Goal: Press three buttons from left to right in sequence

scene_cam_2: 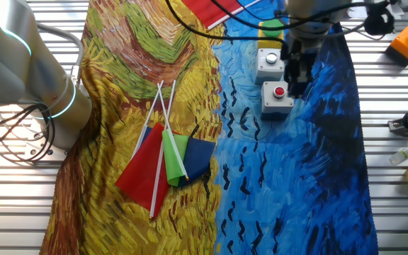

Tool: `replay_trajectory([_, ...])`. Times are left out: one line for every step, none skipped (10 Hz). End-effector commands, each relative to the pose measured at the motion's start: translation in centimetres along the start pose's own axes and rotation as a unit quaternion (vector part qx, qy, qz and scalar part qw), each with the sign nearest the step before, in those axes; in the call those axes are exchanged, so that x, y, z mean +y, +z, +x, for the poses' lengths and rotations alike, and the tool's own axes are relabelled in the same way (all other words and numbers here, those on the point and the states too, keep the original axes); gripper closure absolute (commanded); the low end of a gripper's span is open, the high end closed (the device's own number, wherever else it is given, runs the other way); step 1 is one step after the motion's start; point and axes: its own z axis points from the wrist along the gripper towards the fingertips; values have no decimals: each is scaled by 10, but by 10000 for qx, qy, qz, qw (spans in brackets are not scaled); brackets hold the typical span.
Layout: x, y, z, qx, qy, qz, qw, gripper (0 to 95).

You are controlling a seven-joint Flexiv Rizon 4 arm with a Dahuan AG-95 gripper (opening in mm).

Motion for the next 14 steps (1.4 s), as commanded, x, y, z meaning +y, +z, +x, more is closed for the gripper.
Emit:
replay_trajectory([5,-2,-13,-4,41,41,10000,380])
replay_trajectory([6,-3,-16,0,72,44,10000,380])
replay_trajectory([9,-4,-22,20,82,45,10000,380])
replay_trajectory([9,-2,-21,21,81,49,10000,380])
replay_trajectory([10,1,-19,8,92,50,9999,570])
replay_trajectory([10,4,-18,-5,116,40,9999,570])
replay_trajectory([11,6,-17,-9,119,45,9999,570])
replay_trajectory([11,10,-15,-31,123,41,9999,570])
replay_trajectory([12,14,-13,-60,123,43,9999,570])
replay_trajectory([12,15,-12,-67,139,31,9999,570])
replay_trajectory([13,15,-12,-60,146,45,9999,570])
replay_trajectory([13,15,-13,-49,162,54,9998,570])
replay_trajectory([12,15,-12,-22,156,69,9999,570])
replay_trajectory([12,15,-12,-16,132,106,9999,570])
